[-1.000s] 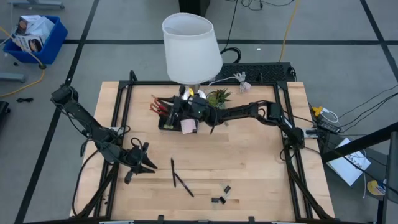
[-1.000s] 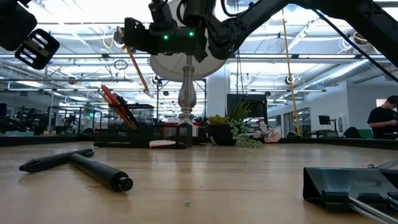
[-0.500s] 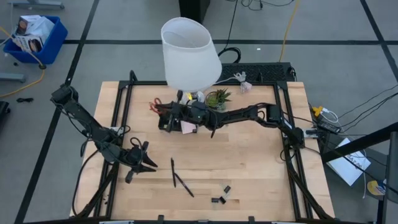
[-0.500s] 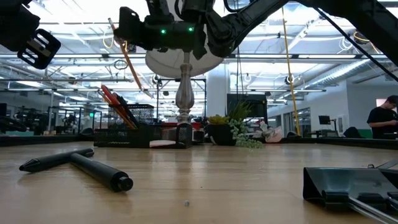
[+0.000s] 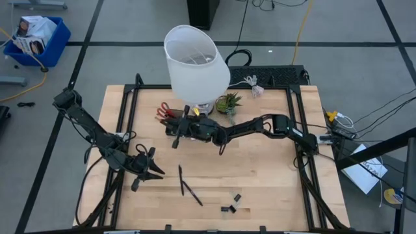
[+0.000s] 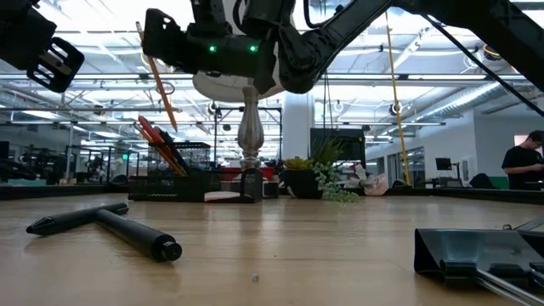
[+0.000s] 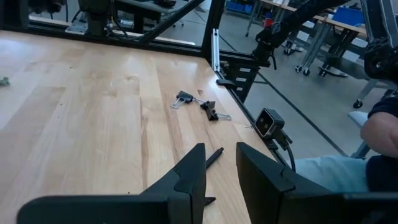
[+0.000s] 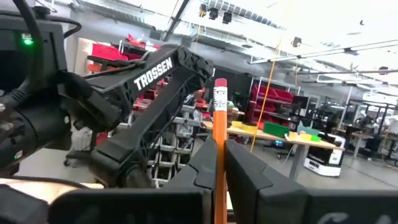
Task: Pick and place office supplies into organizer
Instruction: Put the orange pencil into the black desk organizer
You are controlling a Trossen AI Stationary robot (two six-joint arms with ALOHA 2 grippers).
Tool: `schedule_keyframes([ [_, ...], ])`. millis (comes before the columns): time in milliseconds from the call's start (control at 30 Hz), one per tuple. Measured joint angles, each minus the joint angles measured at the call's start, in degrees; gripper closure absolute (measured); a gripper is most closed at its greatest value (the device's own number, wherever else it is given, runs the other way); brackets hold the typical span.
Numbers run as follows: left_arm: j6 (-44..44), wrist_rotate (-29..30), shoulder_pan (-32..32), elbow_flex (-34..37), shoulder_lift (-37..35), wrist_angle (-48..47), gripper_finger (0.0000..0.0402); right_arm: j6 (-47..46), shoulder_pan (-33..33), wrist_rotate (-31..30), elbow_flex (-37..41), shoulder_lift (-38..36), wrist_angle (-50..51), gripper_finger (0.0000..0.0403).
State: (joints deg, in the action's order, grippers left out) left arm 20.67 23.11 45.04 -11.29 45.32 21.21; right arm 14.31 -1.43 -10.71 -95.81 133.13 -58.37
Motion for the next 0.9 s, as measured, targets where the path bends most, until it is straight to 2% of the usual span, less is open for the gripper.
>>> schedule_keyframes([
  [400,-0.2,1.5,0.0,0.0,0.0,0.0,0.0309,-4.2,-0.5,-1.5,0.0,0.5,3.4,0.0388],
  [600,-0.6,1.5,0.0,0.0,0.0,-0.1,0.0309,-4.6,-0.5,-3.1,0.0,3.3,0.7,0.0388],
  [900,-0.6,1.5,0.0,0.0,0.0,-0.1,0.0309,-5.1,-2.3,-2.9,0.0,3.7,-3.0,0.0388],
])
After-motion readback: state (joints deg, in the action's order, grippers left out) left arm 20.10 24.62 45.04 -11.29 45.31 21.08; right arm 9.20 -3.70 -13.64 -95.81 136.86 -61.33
